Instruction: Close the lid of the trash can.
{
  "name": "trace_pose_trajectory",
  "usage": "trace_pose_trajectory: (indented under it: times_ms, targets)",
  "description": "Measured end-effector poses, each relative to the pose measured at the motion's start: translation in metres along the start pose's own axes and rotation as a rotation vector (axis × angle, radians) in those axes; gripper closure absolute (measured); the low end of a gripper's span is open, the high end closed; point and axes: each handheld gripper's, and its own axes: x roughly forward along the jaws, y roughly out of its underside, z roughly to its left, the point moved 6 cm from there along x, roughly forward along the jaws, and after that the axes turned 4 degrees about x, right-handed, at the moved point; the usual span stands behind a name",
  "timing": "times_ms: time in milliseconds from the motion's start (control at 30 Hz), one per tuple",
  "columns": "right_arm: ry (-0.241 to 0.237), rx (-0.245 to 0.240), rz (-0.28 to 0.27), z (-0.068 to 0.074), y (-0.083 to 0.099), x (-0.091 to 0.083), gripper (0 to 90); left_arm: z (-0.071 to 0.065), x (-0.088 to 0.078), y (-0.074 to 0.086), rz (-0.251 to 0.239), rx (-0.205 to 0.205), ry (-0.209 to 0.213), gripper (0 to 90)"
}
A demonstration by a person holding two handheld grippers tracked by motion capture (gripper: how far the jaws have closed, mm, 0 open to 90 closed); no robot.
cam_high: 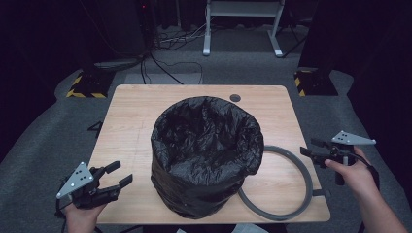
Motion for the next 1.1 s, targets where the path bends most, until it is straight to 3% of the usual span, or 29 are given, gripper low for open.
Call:
trace_pose_trajectory:
  times_ms: [267, 500, 733, 867, 933, 1100]
  targets:
    - [0.001, 0.012, 0.064, -0.012, 0.036, 0.031, 33.0, 0.0, -0.012, 0.002, -0.003, -0.008, -0.037, 34.5]
    - [0.006, 0.002, 0.128, -0.013, 0.057, 0.046, 36.4, 0.005, -0.02, 0.001, -0.033, -0.022, -0.055, 34.7]
    - [0.049, -0.055, 0.218, -0.012, 0.067, 0.055, 52.1, 0.006, -0.02, 0.001, -0.035, -0.023, -0.053, 34.7]
    - [0.051, -0.078, 0.242, -0.011, 0.065, 0.053, 76.1, 0.007, -0.019, 0.002, -0.037, -0.029, -0.051, 34.7]
    - [0.056, -0.096, 0.247, -0.011, 0.065, 0.053, 76.9, 0.007, -0.02, 0.002, -0.038, -0.03, -0.051, 34.8]
    - [0.057, -0.08, 0.232, -0.009, 0.064, 0.051, 77.9, 0.008, -0.02, 0.002, -0.044, -0.032, -0.047, 34.8]
